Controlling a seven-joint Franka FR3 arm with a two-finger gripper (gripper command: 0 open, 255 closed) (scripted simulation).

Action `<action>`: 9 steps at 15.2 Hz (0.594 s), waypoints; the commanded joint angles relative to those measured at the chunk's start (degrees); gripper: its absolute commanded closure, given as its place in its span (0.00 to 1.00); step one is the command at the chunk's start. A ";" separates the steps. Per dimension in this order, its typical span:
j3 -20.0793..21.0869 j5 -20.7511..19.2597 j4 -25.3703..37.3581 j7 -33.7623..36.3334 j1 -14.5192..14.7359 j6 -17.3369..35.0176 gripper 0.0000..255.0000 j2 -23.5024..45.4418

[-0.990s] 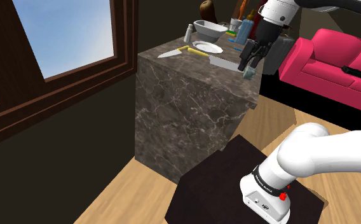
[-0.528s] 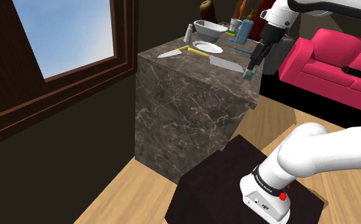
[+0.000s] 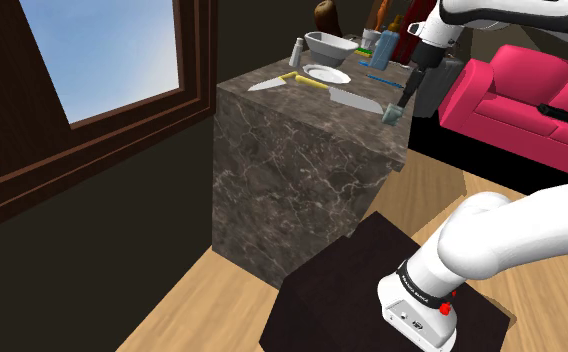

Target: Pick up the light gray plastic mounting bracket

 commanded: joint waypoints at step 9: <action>-3.71 -1.15 -3.27 -4.82 0.43 6.59 0.00 3.14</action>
